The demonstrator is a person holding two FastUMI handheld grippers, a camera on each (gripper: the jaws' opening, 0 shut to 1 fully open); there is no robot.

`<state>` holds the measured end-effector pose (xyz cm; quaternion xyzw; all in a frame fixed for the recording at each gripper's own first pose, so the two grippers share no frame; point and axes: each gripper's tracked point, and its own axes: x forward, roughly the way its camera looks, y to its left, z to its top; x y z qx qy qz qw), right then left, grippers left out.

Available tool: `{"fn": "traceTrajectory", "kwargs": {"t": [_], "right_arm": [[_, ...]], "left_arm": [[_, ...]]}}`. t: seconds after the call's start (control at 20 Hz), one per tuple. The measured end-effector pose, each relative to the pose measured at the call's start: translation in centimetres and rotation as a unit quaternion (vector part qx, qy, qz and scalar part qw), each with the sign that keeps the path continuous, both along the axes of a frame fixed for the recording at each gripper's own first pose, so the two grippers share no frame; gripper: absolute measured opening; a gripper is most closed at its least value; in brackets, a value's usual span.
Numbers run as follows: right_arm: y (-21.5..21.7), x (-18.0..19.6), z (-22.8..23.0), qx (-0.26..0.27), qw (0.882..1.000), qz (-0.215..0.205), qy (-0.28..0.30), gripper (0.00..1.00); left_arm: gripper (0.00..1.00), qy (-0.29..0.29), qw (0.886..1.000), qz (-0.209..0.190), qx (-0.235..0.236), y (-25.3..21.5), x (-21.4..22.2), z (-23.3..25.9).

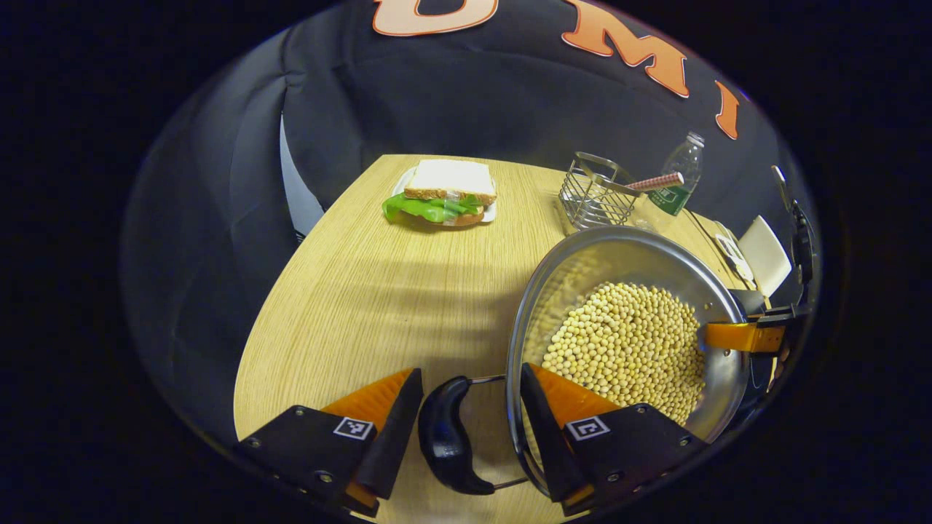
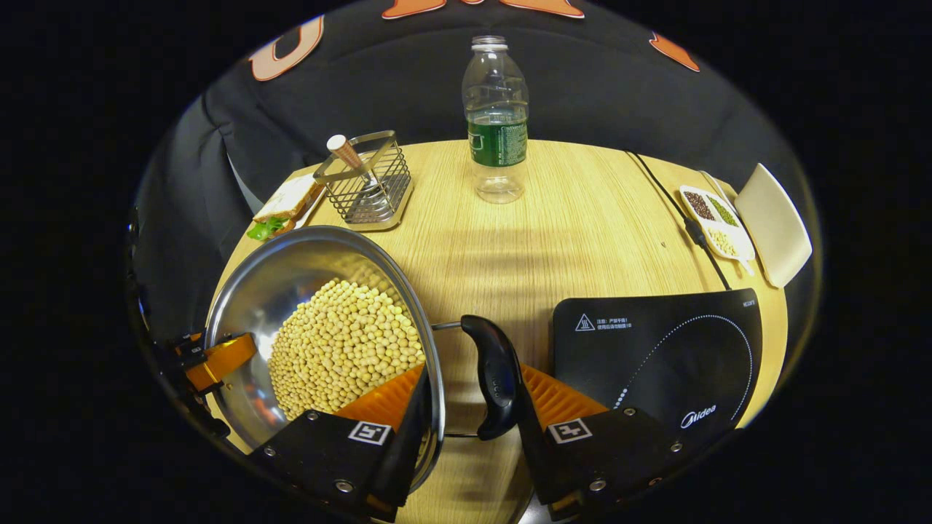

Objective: First push the handle of the pot to place it horizontally, then grasp the pot with both hands and set it on the induction cooktop.

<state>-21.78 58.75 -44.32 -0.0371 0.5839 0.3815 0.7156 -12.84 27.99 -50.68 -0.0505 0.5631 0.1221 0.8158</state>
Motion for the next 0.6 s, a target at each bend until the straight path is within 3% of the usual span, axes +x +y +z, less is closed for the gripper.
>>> {"fn": "traceTrajectory", "kwargs": {"t": [0.1, 0.15, 0.2, 0.55, 0.6], "right_arm": [[0.0, 0.03, 0.05, 0.005, 1.0, 0.006, 0.0, 0.64], [-0.02, -0.1, 0.03, 0.009, 1.0, 0.009, -0.001, 0.64], [-0.01, -0.04, 0.02, 0.011, 1.0, 0.014, -0.003, 0.64], [0.03, -0.23, 0.04, 0.013, 1.0, 0.011, 0.006, 0.58], [0.09, -0.18, 0.05, 0.014, 1.0, 0.011, 0.004, 0.61]], "left_arm": [[0.7, -0.002, 1.0, 0.013, 0.0, -0.02, 0.34, -0.3], [0.73, 0.001, 1.0, 0.011, -0.001, 0.07, 0.47, -0.23], [0.66, 0.009, 1.0, 0.012, -0.004, -0.01, -0.08, -0.46], [0.71, 0.008, 0.999, 0.031, -0.017, -0.16, -0.25, -0.5], [0.71, 0.009, 0.999, 0.033, -0.017, -0.19, -0.33, -0.66]]}}
